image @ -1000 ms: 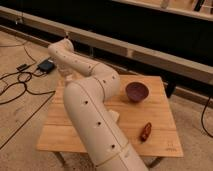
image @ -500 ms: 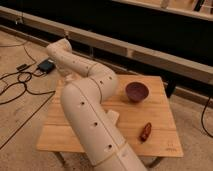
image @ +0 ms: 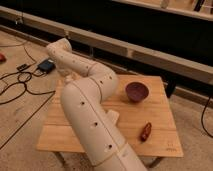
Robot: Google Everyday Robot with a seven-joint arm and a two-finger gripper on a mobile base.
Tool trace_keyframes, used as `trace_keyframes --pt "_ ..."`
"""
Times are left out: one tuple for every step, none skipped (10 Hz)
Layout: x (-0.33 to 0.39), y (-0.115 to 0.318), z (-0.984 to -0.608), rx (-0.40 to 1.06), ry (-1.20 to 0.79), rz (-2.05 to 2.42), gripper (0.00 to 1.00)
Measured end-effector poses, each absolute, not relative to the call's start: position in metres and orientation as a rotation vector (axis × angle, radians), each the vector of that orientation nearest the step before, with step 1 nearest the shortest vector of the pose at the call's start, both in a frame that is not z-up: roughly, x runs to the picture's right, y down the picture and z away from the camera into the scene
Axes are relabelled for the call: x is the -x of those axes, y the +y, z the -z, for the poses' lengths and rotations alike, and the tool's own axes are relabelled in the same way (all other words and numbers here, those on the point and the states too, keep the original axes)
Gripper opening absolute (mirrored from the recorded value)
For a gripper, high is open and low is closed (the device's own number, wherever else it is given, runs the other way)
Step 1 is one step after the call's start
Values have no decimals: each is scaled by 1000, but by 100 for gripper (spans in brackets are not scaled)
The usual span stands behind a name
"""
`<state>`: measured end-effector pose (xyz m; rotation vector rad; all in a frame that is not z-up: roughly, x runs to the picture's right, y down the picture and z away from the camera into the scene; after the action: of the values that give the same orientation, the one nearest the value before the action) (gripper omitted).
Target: Place the ceramic cup over the eraser
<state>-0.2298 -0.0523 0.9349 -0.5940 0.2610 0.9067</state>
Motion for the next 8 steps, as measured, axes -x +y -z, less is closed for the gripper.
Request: trace_keyframes --pt "229 -56 -929 594 255 -914 0" --pt "227 -62 -920 592 247 -922 0" --pt "225 -68 -910 584 240 -925 0" --pt "223 -75 -897 573 234 -921 0" --pt "221 -81 -885 562 230 -914 0" --pt "219 -86 -869 550 227 -903 0" --pt "217 -88 -857 542 226 -895 0" --pt "214 -89 -836 531 225 -883 0"
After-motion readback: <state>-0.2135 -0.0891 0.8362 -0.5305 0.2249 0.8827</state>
